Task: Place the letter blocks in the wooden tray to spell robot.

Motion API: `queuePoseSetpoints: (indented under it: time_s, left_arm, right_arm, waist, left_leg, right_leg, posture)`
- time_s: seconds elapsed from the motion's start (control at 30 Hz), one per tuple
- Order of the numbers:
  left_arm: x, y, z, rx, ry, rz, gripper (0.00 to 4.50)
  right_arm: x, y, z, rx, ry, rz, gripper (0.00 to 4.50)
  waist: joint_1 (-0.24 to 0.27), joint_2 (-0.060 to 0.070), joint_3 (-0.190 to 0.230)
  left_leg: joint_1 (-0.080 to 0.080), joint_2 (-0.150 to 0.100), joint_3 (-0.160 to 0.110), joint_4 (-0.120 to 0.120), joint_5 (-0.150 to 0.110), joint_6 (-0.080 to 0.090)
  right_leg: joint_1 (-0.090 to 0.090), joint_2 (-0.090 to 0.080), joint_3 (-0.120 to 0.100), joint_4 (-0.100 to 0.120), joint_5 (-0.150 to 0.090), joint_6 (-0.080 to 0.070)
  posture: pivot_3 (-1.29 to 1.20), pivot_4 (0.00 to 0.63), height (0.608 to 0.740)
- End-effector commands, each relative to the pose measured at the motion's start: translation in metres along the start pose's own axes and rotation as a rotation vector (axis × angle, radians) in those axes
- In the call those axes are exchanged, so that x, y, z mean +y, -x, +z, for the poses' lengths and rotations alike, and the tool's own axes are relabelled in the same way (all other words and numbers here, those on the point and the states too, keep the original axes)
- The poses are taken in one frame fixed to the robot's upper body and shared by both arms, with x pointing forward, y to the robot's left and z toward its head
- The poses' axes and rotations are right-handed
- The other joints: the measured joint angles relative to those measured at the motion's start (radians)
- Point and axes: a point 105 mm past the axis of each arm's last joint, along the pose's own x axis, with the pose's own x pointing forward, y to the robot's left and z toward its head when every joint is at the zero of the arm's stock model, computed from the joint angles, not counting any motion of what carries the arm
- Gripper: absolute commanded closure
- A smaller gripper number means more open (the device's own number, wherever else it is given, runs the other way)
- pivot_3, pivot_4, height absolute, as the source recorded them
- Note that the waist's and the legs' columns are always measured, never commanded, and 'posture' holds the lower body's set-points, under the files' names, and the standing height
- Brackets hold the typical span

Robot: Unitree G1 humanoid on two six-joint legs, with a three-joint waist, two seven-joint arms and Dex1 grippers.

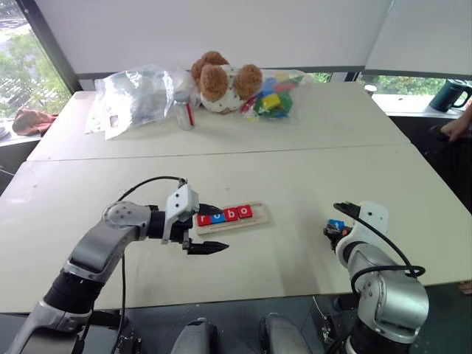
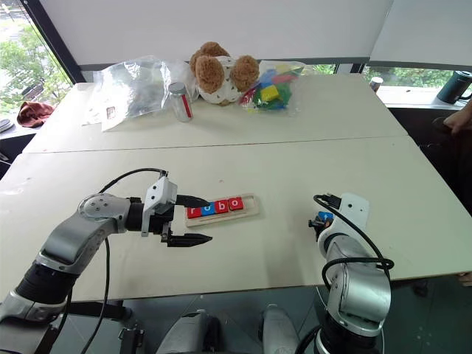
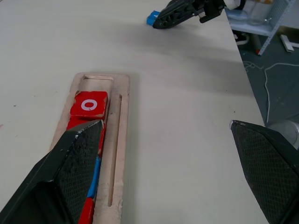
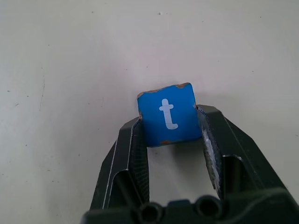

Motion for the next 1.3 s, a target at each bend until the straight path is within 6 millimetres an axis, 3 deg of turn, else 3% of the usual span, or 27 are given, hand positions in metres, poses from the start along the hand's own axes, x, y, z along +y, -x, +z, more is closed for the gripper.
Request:
queuePoseSetpoints:
  time_s: [0.03,0.1,0.2,0.4,0.63,0.83,1.0,1.13,1.3]
  left_arm:
    - [0.007,0.008,0.007,-0.004,-0.046,0.031,0.00]
    - [0.008,0.009,0.005,0.003,-0.052,0.039,0.00]
    - [0.011,0.013,0.002,0.008,-0.040,0.066,0.00]
    - [0.010,0.022,-0.005,0.022,-0.015,0.101,0.00]
    - [0.012,0.026,-0.005,0.024,-0.011,0.122,0.00]
    - [0.022,0.036,-0.006,0.033,-0.008,0.161,0.00]
    - [0.025,0.054,-0.015,0.081,0.006,0.184,0.00]
    - [0.027,0.066,-0.024,0.112,0.015,0.220,0.00]
    - [0.026,0.073,-0.022,0.114,0.009,0.239,0.00]
  right_arm:
    - [0.033,0.000,0.024,-0.086,0.091,0.171,3.36]
    - [0.046,-0.001,0.028,-0.097,0.134,0.236,3.36]
    - [0.061,-0.004,0.018,-0.060,0.150,0.308,3.36]
    - [0.076,-0.008,0.008,-0.026,0.171,0.367,3.36]
    - [0.081,-0.009,0.004,-0.012,0.201,0.387,0.01]
    - [0.072,0.000,0.031,-0.123,0.275,0.376,0.01]
    - [0.082,0.025,0.064,-0.266,0.393,0.676,0.01]
    - [0.060,0.030,0.056,-0.238,0.704,1.026,0.01]
    - [0.032,0.008,0.049,-0.196,0.882,1.205,0.01]
  waist:
    - [-0.002,0.000,0.000]
    - [-0.002,0.000,0.000]
    - [0.003,0.000,0.000]
    - [0.002,0.000,0.000]
    - [0.003,0.000,0.000]
    - [0.004,0.000,0.000]
    - [0.003,0.000,0.001]
    - [0.006,0.000,0.001]
    - [0.005,-0.003,0.003]
  left_leg:
    - [0.000,0.000,0.000,0.000,0.000,0.000]
    - [0.000,0.000,0.000,0.000,0.000,0.000]
    - [0.000,0.001,-0.001,-0.001,0.000,0.000]
    - [-0.001,0.000,0.000,-0.001,0.000,0.001]
    - [-0.001,0.000,-0.001,-0.001,0.000,0.000]
    - [-0.001,0.000,-0.001,-0.001,0.000,0.000]
    - [-0.001,0.001,-0.001,-0.001,0.000,0.001]
    - [-0.001,0.001,-0.001,-0.001,-0.001,0.003]
    - [0.000,0.001,0.000,0.000,-0.002,0.003]
  right_leg:
    - [0.000,0.000,0.000,0.000,0.000,0.000]
    - [0.000,0.000,0.000,0.000,0.000,0.000]
    - [0.000,0.001,-0.001,0.000,0.000,0.000]
    - [0.000,-0.001,-0.001,-0.003,0.000,0.000]
    - [0.000,-0.001,-0.001,-0.002,0.000,0.000]
    - [0.000,-0.001,-0.001,-0.002,0.000,0.000]
    - [0.000,-0.001,-0.001,-0.002,0.000,0.000]
    - [0.002,0.000,-0.003,-0.005,0.000,0.000]
    - [0.004,-0.001,-0.003,-0.006,0.000,0.000]
  posture:
    - [0.00,0.150,0.740]
    - [0.00,0.150,0.740]
    - [0.00,0.150,0.740]
    - [0.00,0.150,0.740]
    - [0.00,0.150,0.740]
    - [0.00,0.150,0.740]
    - [0.00,0.150,0.740]
    - [0.00,0.150,0.740]
    - [0.00,0.150,0.740]
